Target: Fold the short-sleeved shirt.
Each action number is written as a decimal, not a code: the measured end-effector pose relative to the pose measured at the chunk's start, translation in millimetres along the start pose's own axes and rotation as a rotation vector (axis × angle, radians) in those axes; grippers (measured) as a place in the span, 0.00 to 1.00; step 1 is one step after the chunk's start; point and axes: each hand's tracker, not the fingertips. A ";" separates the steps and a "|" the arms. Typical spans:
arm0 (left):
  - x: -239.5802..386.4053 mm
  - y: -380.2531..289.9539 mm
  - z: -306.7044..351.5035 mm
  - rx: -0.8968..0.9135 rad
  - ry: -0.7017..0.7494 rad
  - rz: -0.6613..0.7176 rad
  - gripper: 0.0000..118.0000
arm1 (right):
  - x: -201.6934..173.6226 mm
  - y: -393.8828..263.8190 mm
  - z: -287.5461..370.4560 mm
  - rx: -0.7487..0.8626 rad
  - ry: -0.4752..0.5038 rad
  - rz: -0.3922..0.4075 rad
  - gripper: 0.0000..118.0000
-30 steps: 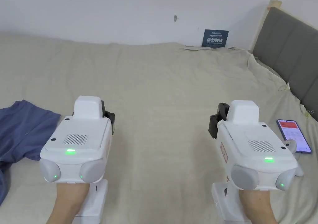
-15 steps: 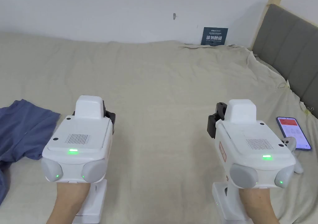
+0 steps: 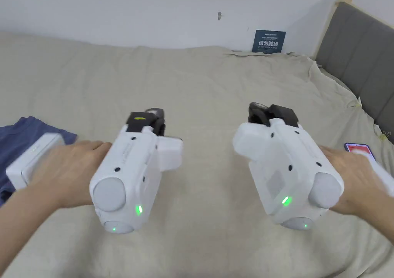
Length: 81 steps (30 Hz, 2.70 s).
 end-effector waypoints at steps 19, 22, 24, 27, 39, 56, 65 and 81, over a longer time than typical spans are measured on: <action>-85.9 -28.6 -9.6 -0.106 0.081 1.283 0.00 | 49.9 -23.5 -25.5 -0.199 0.133 -1.243 0.01; -85.4 -38.7 -6.3 -0.160 0.154 1.633 0.00 | 46.7 -34.6 -16.4 -0.201 0.052 -1.468 0.01; -74.6 -41.7 -5.3 -0.210 0.220 1.672 0.00 | 43.8 -29.7 -5.9 -0.214 0.003 -1.481 0.01; -58.4 -40.5 -3.0 -0.275 0.236 1.629 0.00 | 36.8 -27.8 6.3 -0.217 -0.058 -1.448 0.01; -34.3 -39.8 4.1 -0.310 0.145 1.638 0.00 | 12.7 -34.7 19.6 -0.272 -0.059 -1.465 0.01; -40.4 -32.0 7.3 -0.283 0.150 1.616 0.00 | 14.6 -32.1 24.2 -0.264 -0.042 -1.452 0.01; -38.1 -31.0 10.7 -0.281 0.137 1.607 0.00 | 17.5 -30.8 21.8 -0.250 -0.043 -1.451 0.01; -39.9 -31.4 11.6 -0.278 0.139 1.609 0.00 | 17.3 -32.3 22.4 -0.242 -0.041 -1.440 0.01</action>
